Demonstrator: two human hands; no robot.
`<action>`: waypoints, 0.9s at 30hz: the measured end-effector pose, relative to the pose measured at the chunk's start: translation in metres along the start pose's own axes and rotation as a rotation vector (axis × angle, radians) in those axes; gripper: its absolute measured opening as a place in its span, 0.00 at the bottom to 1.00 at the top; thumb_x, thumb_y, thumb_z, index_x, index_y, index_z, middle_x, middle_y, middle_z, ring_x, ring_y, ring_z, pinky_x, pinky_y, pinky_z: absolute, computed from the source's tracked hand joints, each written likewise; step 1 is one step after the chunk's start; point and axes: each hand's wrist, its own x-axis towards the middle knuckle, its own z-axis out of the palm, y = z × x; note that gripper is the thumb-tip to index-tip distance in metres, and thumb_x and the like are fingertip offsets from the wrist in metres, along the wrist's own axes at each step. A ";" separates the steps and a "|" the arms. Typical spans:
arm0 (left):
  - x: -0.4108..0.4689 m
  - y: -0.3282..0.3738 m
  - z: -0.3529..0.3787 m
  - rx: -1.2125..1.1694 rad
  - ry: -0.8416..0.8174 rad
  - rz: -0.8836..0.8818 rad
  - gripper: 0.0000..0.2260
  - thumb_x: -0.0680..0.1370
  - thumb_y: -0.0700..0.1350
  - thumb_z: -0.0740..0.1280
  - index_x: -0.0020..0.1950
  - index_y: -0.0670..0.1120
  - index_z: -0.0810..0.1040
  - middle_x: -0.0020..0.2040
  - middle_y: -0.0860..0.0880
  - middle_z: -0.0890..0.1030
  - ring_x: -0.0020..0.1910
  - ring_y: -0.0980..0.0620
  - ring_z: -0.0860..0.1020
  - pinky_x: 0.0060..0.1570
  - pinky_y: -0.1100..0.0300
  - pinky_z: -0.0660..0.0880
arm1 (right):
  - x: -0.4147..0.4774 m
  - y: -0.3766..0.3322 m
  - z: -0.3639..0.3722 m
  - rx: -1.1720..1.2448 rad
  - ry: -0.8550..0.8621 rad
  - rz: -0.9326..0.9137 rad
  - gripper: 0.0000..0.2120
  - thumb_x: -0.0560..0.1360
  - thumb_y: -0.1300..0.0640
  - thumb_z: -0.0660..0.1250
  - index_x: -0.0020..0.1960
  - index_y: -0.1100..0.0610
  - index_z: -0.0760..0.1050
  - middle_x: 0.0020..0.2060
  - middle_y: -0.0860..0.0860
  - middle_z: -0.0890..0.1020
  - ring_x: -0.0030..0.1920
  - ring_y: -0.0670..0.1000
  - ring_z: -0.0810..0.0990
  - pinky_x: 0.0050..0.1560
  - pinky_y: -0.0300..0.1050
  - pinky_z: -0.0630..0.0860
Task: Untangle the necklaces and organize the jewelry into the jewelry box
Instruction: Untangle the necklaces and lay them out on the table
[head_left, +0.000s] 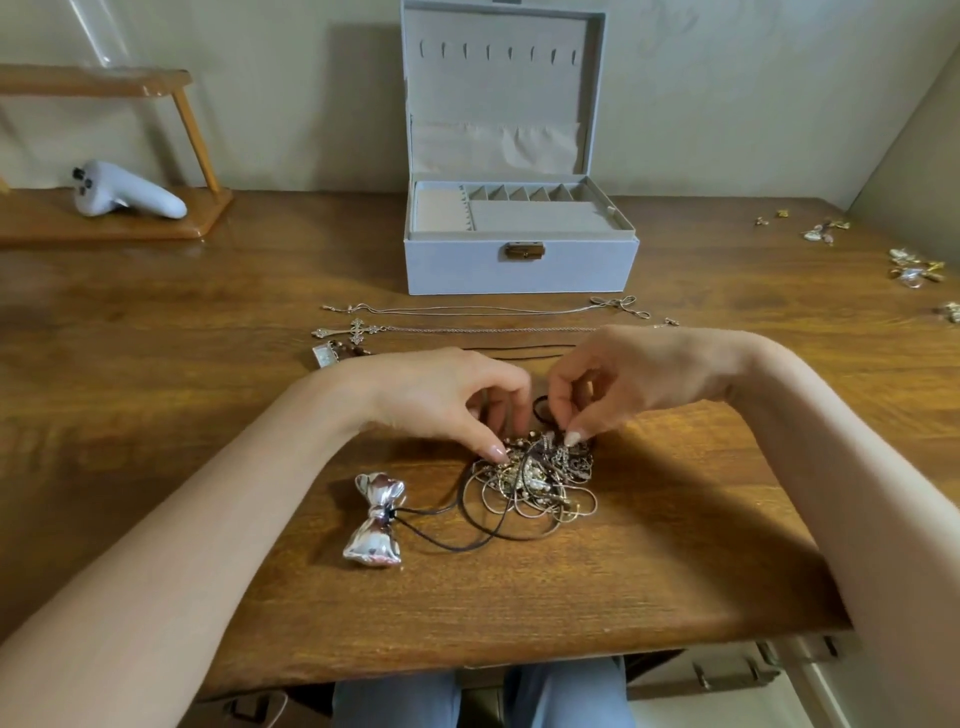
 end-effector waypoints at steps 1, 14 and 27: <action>0.000 0.000 0.000 -0.007 -0.011 0.002 0.07 0.73 0.47 0.72 0.45 0.55 0.74 0.41 0.58 0.76 0.33 0.64 0.71 0.34 0.71 0.68 | -0.002 0.003 0.000 0.058 0.034 -0.036 0.04 0.70 0.60 0.73 0.41 0.55 0.79 0.28 0.41 0.77 0.30 0.40 0.71 0.32 0.30 0.65; -0.006 -0.002 -0.006 0.014 -0.052 -0.017 0.03 0.74 0.46 0.71 0.42 0.51 0.78 0.44 0.56 0.79 0.40 0.58 0.74 0.42 0.62 0.72 | -0.004 0.014 0.006 0.140 0.061 -0.082 0.04 0.70 0.62 0.73 0.41 0.57 0.78 0.31 0.47 0.79 0.32 0.43 0.74 0.34 0.33 0.69; 0.000 0.009 0.006 -0.034 0.041 -0.066 0.15 0.68 0.61 0.70 0.44 0.51 0.76 0.34 0.57 0.76 0.29 0.62 0.69 0.30 0.68 0.66 | 0.001 0.010 0.013 0.112 0.075 -0.156 0.05 0.68 0.62 0.75 0.43 0.60 0.81 0.31 0.52 0.75 0.32 0.44 0.69 0.33 0.36 0.66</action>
